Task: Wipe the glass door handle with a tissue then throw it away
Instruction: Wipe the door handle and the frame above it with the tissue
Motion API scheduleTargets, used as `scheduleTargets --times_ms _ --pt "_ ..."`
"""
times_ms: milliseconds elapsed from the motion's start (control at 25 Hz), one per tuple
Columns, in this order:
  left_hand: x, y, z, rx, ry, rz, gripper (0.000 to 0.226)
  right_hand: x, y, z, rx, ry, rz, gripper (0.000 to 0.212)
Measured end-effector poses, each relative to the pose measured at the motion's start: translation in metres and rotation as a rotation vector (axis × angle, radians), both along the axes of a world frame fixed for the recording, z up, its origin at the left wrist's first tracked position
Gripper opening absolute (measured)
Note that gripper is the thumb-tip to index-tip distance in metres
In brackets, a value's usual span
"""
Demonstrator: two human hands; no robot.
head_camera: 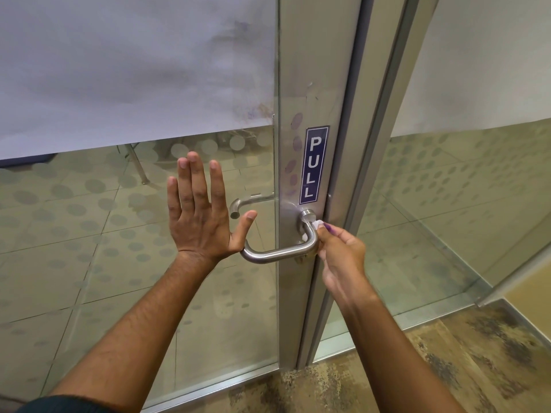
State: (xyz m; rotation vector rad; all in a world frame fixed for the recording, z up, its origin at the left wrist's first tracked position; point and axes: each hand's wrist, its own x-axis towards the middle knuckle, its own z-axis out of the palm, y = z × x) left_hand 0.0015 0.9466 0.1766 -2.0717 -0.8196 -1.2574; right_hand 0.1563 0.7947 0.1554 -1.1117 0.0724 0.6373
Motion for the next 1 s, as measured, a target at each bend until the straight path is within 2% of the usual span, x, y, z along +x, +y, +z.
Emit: scheduleTargets --times_ms 120,240,320,360,480,600,720,880,1000 --pt "0.000 0.000 0.001 0.007 0.003 -0.010 0.098 -0.012 0.008 0.001 0.152 0.347 0.008 0.011" --pt "0.000 0.000 0.000 0.008 0.004 -0.007 0.098 -0.021 0.012 0.005 0.321 0.613 0.005 0.019" --pt "0.000 0.000 0.000 0.005 0.000 -0.005 0.098 -0.024 0.010 0.008 0.396 0.707 0.005 0.018" --pt "0.000 0.001 0.000 0.007 -0.001 -0.006 0.098 -0.025 0.010 0.009 0.391 0.694 0.003 0.019" --pt "0.000 0.001 0.000 0.015 -0.001 -0.016 0.098 -0.021 0.010 0.005 0.214 0.449 -0.078 0.021" --pt "0.000 0.001 0.000 0.010 -0.006 -0.004 0.099 -0.018 0.004 0.002 0.083 0.175 -0.143 0.006" --pt "-0.001 0.000 0.000 0.014 -0.007 -0.007 0.099 -0.015 -0.001 -0.004 0.046 -0.118 -0.184 0.012" --pt "-0.001 0.000 0.000 0.018 -0.004 -0.009 0.100 -0.013 -0.005 -0.010 -0.039 -0.555 -0.130 0.023" --pt "-0.001 0.000 0.000 0.019 -0.002 -0.009 0.100 -0.009 -0.005 -0.014 -0.105 -0.867 -0.147 0.023"
